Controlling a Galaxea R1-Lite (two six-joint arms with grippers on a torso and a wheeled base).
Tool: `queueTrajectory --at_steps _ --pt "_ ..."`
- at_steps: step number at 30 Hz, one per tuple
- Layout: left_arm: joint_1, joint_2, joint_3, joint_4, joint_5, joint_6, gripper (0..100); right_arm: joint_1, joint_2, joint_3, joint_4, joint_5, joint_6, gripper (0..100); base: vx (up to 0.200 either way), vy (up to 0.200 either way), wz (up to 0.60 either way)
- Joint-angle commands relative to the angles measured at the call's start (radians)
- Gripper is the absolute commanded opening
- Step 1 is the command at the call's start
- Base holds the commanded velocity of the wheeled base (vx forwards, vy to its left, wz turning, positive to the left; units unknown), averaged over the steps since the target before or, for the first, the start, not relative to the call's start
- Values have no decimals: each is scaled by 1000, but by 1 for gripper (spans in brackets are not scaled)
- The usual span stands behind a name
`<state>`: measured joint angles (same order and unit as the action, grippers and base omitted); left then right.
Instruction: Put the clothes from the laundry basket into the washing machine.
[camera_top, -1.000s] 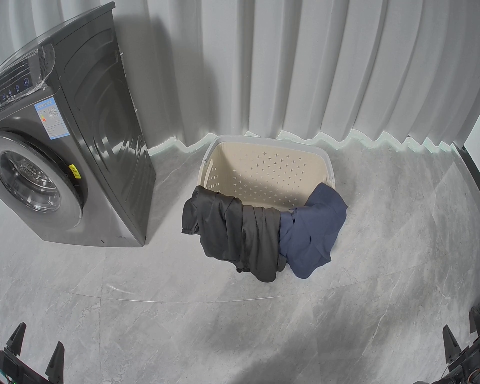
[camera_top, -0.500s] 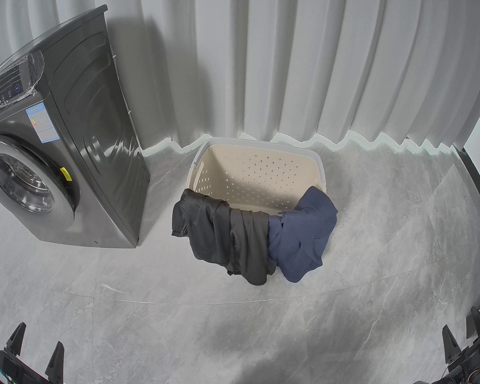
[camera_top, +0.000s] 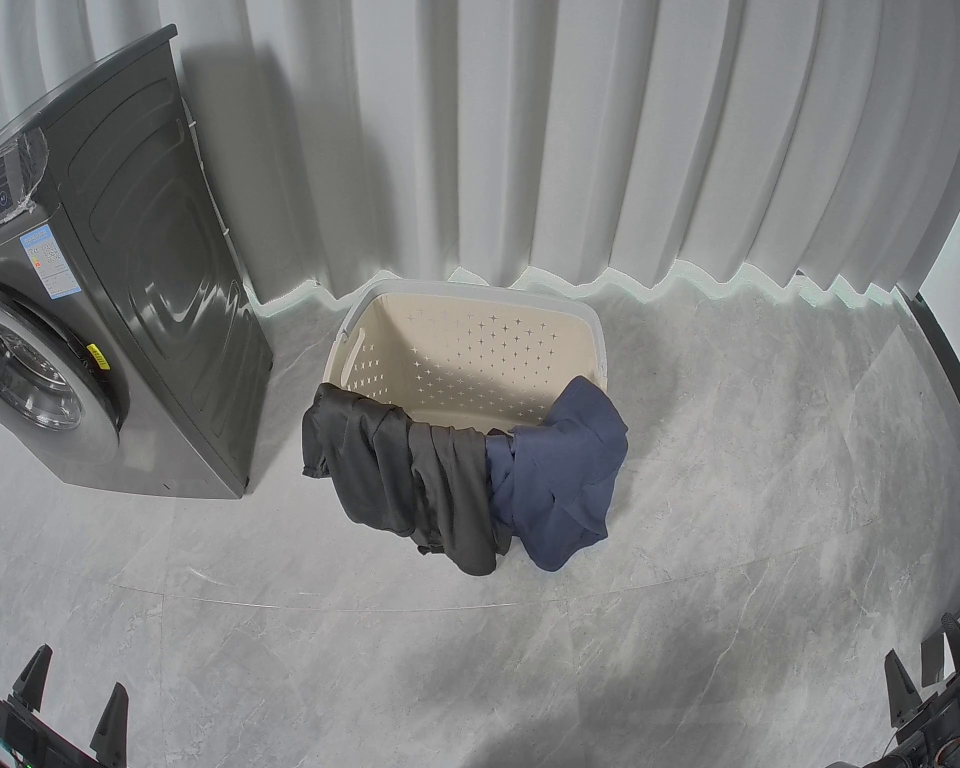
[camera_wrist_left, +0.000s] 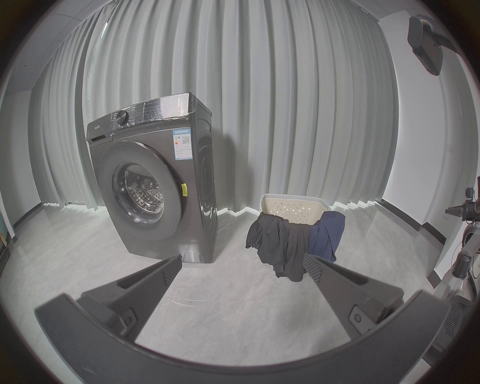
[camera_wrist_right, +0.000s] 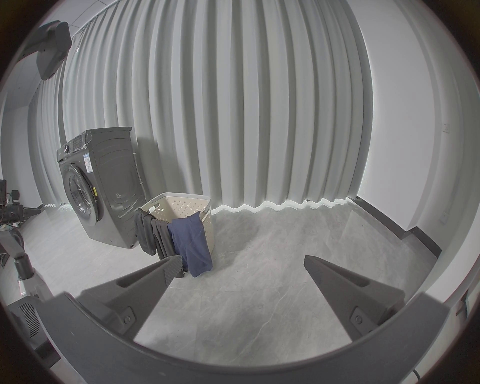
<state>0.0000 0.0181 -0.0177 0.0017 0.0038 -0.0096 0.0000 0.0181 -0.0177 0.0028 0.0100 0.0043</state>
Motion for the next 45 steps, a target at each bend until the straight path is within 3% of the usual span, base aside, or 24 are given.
queueTrajectory --at_steps 1,20,32,41,45 --pt "0 -18 16 0 1 -1 100 0 -4 16 0 1 0 100 200 0 0" --pt "0 -18 16 0 1 0 100 0 -6 16 0 1 0 100 200 0 0" --pt "0 -18 16 0 1 -4 100 0 -6 16 0 1 0 100 0 0 0" --pt "0 -18 16 0 1 -3 100 0 -6 16 0 1 0 100 200 0 0" --pt "0 -18 16 0 1 0 100 0 -6 16 0 -1 0 100 0 0 0"
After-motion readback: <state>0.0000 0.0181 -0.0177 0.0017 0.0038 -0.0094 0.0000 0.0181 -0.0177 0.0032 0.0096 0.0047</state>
